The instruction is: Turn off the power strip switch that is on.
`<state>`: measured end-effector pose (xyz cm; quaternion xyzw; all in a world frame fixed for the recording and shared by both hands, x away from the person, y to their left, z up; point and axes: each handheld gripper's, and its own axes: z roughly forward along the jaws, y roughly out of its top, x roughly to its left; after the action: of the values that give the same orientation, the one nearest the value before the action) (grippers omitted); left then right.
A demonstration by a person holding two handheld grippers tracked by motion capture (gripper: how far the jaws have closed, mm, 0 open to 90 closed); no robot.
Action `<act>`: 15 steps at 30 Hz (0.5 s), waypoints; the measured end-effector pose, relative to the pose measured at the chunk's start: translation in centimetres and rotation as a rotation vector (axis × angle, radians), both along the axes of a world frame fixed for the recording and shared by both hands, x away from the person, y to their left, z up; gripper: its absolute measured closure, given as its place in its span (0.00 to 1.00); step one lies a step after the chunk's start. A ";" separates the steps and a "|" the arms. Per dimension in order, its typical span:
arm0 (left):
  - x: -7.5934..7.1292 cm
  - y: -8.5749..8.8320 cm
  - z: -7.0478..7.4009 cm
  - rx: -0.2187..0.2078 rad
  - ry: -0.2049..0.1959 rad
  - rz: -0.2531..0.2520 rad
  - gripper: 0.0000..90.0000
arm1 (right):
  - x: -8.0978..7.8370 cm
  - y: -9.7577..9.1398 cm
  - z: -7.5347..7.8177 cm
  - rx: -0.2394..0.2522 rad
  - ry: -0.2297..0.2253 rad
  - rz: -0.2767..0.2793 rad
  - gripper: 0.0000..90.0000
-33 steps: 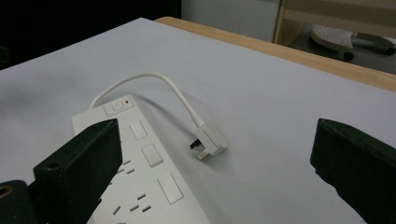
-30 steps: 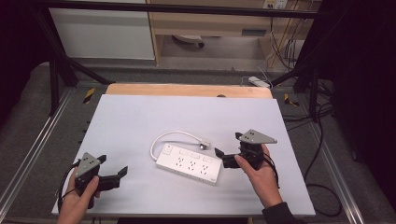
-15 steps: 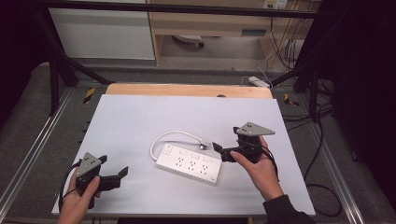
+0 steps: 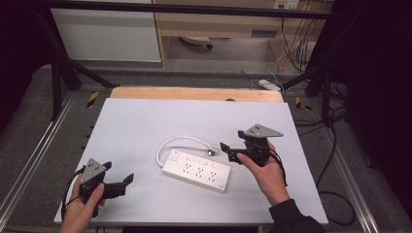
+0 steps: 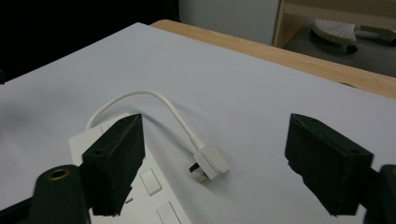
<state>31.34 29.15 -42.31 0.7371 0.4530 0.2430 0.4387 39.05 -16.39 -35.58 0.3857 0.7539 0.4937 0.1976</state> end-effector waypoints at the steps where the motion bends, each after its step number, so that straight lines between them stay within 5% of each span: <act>1: 0.0 0.0 0.0 0.000 0.001 -0.001 0.07 | 0.0 0.0 0.0 0.007 -0.002 0.002 0.30; 5: 0.0 0.0 0.0 0.000 -0.004 0.000 0.07 | 0.2 0.2 0.0 0.006 -0.012 0.005 0.40; 15: -0.1 -0.1 0.0 0.002 -0.004 -0.008 0.07 | 0.6 1.8 0.1 -0.038 -0.057 0.050 0.85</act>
<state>31.28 29.05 -42.27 0.7391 0.4488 0.2431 0.4395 39.66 -14.59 -35.44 0.3488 0.7665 0.4950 0.2138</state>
